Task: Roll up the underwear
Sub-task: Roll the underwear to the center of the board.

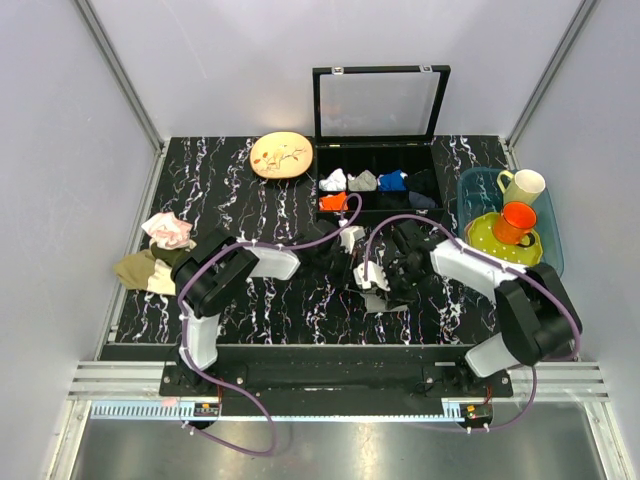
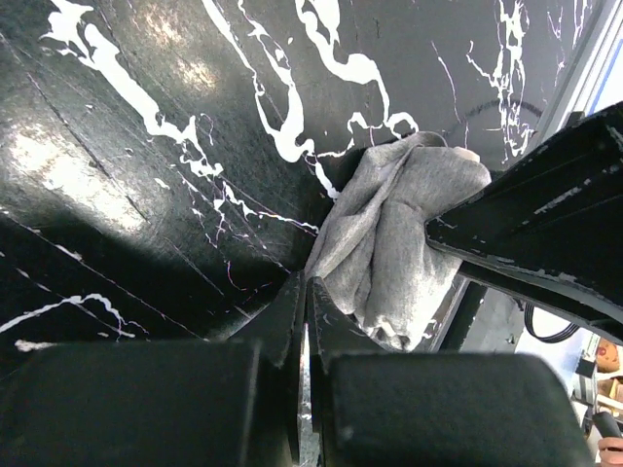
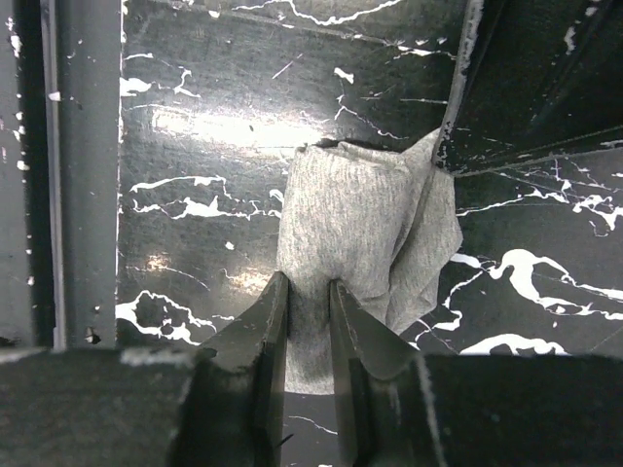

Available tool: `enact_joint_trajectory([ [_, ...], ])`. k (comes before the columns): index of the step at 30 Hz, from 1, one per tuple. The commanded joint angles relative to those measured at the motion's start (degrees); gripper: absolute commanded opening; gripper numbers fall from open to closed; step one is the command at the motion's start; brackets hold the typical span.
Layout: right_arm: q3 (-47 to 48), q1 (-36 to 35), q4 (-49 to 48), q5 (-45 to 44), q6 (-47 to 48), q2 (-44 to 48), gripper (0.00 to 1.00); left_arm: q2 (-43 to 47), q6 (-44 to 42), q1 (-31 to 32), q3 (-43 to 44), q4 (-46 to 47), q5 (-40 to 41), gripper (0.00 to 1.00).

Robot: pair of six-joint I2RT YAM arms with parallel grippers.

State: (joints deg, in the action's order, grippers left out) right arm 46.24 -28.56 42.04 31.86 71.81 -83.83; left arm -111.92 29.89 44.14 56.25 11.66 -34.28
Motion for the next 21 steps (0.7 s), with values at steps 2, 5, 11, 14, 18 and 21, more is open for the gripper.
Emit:
enact_joint_trajectory([
  [2, 6.58, 2.53, 12.71, 3.12, 0.25, -7.92, 0.25, 0.38, -0.01, -1.07, -2.37, -0.24, 5.71, 0.00],
  [5, 8.69, 2.72, 14.64, 2.86, 2.27, -10.47, 0.25, 3.62, 0.78, -1.42, -3.77, 1.25, 9.48, 0.20],
  [11, 11.06, 2.72, 17.28, 4.09, 4.30, -14.07, 0.28, 16.87, 0.96, -2.39, -15.08, 13.89, 17.23, 0.53],
  [14, 13.35, 2.80, 19.91, 6.01, 4.57, -17.06, 0.28, 23.21, 0.09, -2.92, -23.16, 23.21, 17.93, 0.54],
  [18, 15.72, 3.50, 21.24, 7.78, 3.86, -20.31, 0.28, 30.69, -3.78, -2.31, -35.74, 38.75, 18.81, 0.54],
  [21, 16.95, 4.56, 22.03, 7.96, 2.72, -22.60, 0.28, 35.18, -11.32, 2.68, -41.64, 47.22, 19.17, 0.54],
])
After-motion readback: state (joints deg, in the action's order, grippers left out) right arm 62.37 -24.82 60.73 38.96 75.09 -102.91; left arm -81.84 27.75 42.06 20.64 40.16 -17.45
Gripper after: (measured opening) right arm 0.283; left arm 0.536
